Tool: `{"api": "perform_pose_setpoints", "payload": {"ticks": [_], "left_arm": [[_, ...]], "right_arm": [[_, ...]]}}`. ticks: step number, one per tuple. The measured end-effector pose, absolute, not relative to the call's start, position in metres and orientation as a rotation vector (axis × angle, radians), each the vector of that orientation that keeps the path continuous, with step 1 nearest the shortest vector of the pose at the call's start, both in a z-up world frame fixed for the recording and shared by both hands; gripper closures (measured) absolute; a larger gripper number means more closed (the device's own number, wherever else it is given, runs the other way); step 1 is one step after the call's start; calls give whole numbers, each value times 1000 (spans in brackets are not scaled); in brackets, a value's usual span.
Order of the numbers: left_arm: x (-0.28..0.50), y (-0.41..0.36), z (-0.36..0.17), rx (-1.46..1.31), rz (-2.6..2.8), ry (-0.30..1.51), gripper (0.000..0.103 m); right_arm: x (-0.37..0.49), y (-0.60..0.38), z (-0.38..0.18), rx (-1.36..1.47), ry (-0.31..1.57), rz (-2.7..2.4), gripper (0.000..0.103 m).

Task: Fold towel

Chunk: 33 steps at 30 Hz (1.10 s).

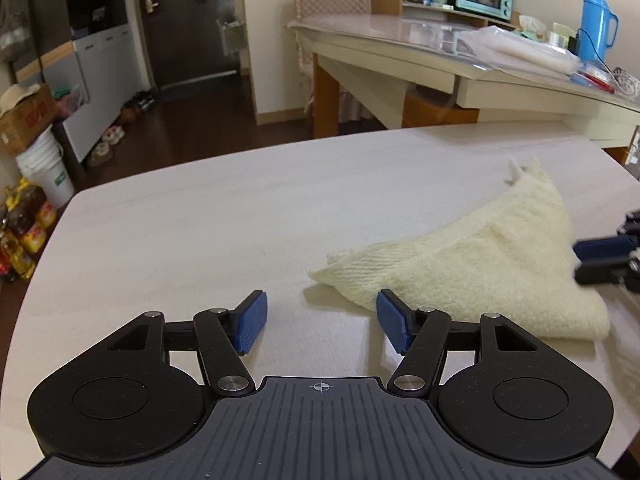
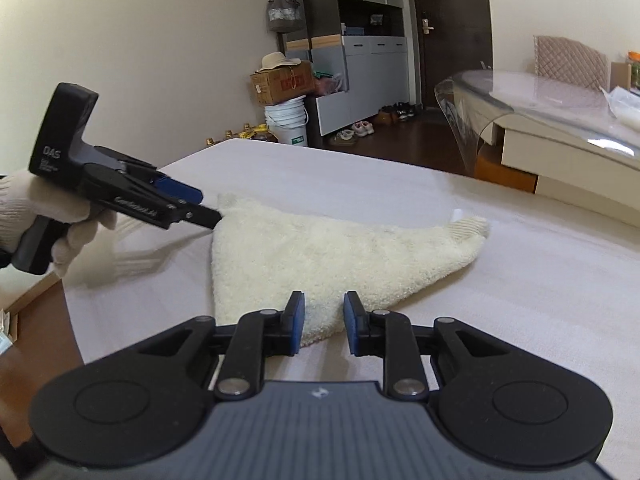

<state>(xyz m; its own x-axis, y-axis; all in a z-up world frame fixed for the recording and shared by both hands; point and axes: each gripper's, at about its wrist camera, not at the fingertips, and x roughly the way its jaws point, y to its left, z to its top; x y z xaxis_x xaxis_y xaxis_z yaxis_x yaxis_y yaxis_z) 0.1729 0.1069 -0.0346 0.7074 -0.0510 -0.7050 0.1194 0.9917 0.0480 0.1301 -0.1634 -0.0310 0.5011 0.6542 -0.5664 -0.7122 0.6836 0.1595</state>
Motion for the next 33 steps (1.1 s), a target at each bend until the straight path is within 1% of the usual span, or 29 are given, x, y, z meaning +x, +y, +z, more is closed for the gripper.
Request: {"api": "perform_pose_setpoints", "payload": {"ticks": [5, 9, 13, 15, 19, 22, 24, 25, 28, 30, 33], "left_arm": [[187, 113, -36, 99, -97, 780, 36], [180, 116, -30, 75, -96, 763, 37], [158, 112, -25, 41, -94, 769, 31], [146, 109, -25, 31, -91, 766, 23], [124, 101, -26, -4, -89, 763, 18], [111, 94, -28, -12, -87, 759, 11], [103, 89, -28, -8, -79, 755, 10], [99, 85, -27, -7, -76, 752, 10], [90, 78, -25, -7, -61, 745, 10], [85, 73, -24, -6, -52, 746, 9], [77, 65, -22, 8, -47, 750, 8]], "right_arm": [[120, -153, -31, -89, 640, 811, 72], [117, -157, -28, -70, 626, 786, 73], [105, -171, -23, -44, 615, 731, 70], [99, -174, -21, -37, 621, 709, 59], [84, -177, -16, -42, 626, 679, 55], [72, -180, -11, -33, 622, 654, 44], [67, -182, -8, -25, 616, 648, 29], [65, -183, -7, -20, 612, 641, 26], [56, -187, -3, 5, 609, 626, 22], [52, -190, -1, 17, 608, 613, 16], [46, -192, 2, 22, 600, 606, 14]]}}
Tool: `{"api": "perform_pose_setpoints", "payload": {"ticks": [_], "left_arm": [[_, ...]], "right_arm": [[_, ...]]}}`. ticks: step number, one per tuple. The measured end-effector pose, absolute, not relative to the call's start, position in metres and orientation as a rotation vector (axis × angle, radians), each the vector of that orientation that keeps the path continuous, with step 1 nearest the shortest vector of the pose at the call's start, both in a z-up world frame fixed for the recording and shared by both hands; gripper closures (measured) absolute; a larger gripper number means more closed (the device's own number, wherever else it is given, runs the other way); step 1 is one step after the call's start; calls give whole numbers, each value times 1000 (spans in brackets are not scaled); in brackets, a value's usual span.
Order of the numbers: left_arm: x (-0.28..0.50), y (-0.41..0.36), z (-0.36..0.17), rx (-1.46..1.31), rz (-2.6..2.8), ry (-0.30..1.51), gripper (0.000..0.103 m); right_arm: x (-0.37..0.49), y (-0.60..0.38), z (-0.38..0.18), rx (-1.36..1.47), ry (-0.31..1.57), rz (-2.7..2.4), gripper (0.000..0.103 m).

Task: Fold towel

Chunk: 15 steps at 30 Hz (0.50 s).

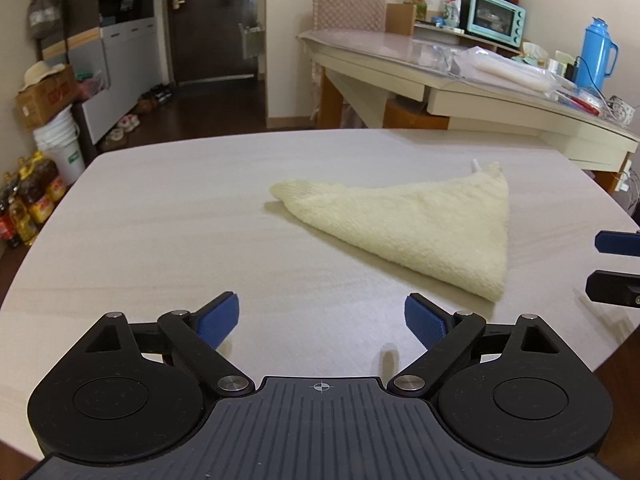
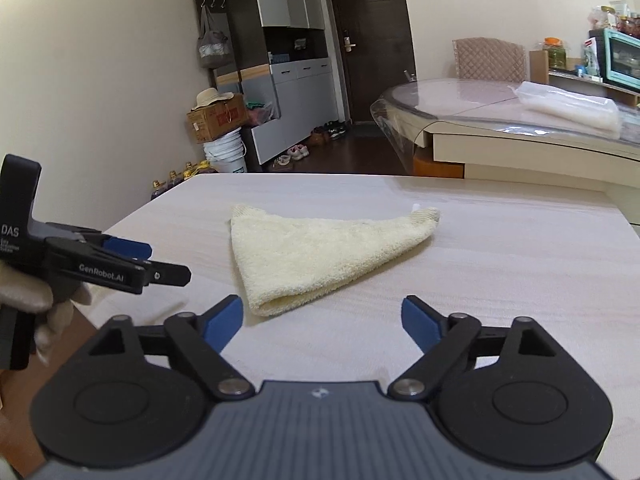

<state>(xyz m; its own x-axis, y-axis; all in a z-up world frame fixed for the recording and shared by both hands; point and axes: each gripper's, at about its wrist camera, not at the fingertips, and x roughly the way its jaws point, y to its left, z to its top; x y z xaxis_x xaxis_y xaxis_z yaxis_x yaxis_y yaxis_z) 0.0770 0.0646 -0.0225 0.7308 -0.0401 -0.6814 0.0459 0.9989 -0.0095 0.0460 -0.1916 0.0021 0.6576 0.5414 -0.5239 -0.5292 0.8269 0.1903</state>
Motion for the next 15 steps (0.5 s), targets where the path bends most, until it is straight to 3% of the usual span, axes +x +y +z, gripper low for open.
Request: {"api": "perform_pose_setpoints", "payload": {"ticks": [15], "left_arm": [[37, 38, -8, 46, -34, 713, 6]], "right_arm": [[9, -201, 18, -31, 571, 563, 7]]}}
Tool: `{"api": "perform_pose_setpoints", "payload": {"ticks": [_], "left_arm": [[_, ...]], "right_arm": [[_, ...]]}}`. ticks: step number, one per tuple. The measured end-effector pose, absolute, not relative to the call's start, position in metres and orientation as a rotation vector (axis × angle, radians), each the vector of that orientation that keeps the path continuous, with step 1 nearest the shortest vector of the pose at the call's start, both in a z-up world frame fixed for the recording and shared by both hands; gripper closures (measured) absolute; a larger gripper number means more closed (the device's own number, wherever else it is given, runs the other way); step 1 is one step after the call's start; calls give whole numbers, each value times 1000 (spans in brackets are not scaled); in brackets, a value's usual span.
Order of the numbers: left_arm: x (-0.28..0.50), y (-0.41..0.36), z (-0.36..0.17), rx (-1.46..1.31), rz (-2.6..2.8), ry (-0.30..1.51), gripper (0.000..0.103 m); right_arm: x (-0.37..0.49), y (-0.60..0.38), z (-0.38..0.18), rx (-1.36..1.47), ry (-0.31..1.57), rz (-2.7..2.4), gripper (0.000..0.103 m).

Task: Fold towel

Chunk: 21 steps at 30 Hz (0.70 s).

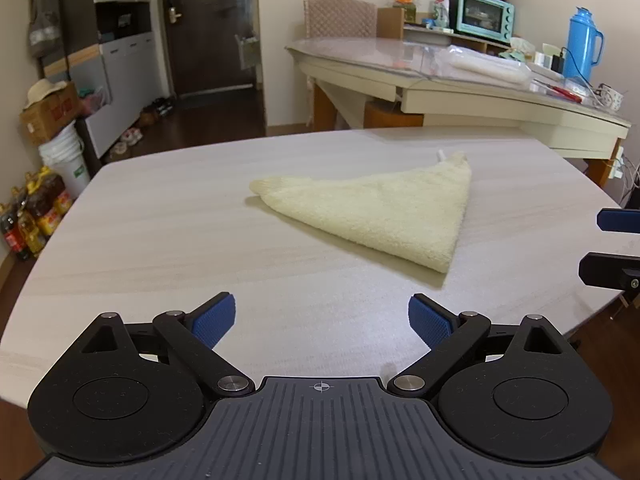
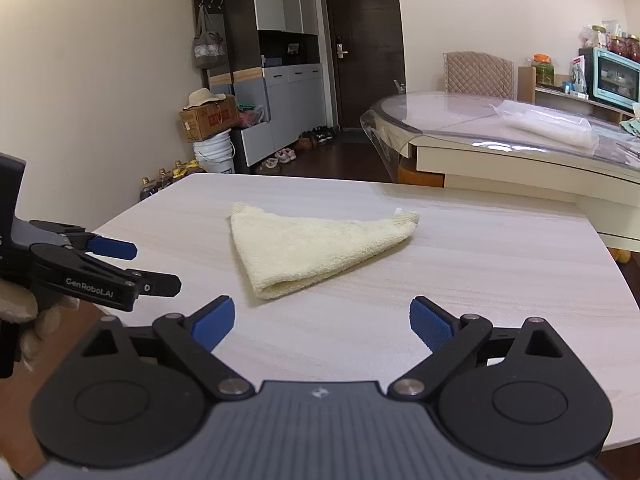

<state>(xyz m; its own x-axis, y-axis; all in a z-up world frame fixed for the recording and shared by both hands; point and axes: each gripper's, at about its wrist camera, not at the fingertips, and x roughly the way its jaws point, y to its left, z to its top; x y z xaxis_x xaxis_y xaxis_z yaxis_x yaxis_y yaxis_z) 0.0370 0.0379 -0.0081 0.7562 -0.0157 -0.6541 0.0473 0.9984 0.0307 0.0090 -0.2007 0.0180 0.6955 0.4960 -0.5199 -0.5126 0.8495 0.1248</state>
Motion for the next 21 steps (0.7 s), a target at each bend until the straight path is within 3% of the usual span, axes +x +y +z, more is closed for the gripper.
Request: {"api": "perform_pose_setpoints", "payload": {"ticks": [21], "left_arm": [[25, 33, 2, 72, -38, 676, 6]], "right_arm": [[-1, -203, 18, -37, 548, 562, 7]]}}
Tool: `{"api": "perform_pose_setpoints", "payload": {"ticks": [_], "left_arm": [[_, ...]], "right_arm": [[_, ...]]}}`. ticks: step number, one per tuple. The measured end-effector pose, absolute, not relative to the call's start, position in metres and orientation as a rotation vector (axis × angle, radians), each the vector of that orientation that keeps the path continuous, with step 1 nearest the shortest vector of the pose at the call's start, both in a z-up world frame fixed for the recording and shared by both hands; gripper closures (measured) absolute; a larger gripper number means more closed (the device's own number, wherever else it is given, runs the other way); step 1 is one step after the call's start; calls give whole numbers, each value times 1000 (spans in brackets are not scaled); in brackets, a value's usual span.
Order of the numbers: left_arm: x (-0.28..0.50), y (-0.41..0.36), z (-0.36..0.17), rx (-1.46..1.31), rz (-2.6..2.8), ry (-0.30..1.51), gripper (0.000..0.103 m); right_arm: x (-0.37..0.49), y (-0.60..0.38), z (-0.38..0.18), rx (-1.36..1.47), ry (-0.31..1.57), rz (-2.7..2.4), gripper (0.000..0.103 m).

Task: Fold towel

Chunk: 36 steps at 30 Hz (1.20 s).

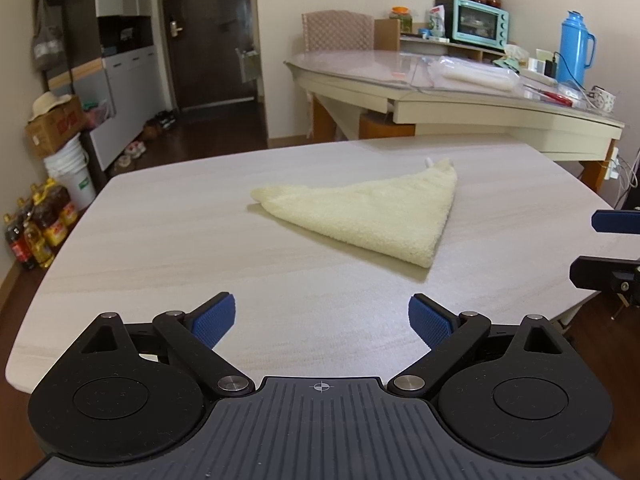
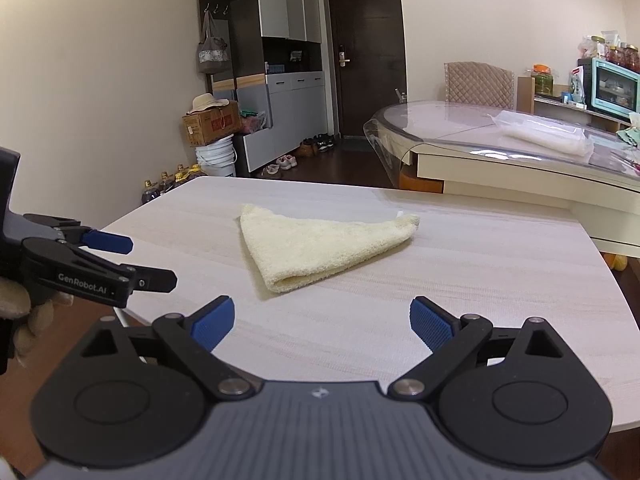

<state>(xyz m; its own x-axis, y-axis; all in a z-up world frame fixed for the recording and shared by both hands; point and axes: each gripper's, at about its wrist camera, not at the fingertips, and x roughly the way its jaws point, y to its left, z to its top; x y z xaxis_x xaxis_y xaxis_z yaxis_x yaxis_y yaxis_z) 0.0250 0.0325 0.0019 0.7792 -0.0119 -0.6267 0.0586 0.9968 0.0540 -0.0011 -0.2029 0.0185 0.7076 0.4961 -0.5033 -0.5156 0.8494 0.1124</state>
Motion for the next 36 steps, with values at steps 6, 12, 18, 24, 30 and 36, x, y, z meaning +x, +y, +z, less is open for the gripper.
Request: {"api": "perform_pose_setpoints", "payload": {"ticks": [6, 12, 18, 24, 30, 36], "left_arm": [[46, 41, 6, 109, -24, 672, 6], [83, 53, 2, 106, -16, 693, 6], [123, 60, -8, 90, -30, 715, 6], [144, 60, -20, 96, -48, 738, 6], [152, 64, -27, 86, -52, 744, 6], [145, 78, -27, 66, -30, 738, 6]], "right_arm": [[31, -206, 22, 6, 536, 569, 8], [82, -204, 12, 64, 568, 556, 12], [146, -203, -8, 133, 625, 532, 37], [192, -199, -31, 168, 675, 502, 40], [204, -198, -43, 176, 701, 477, 74], [183, -192, -28, 62, 599, 428, 94]]}}
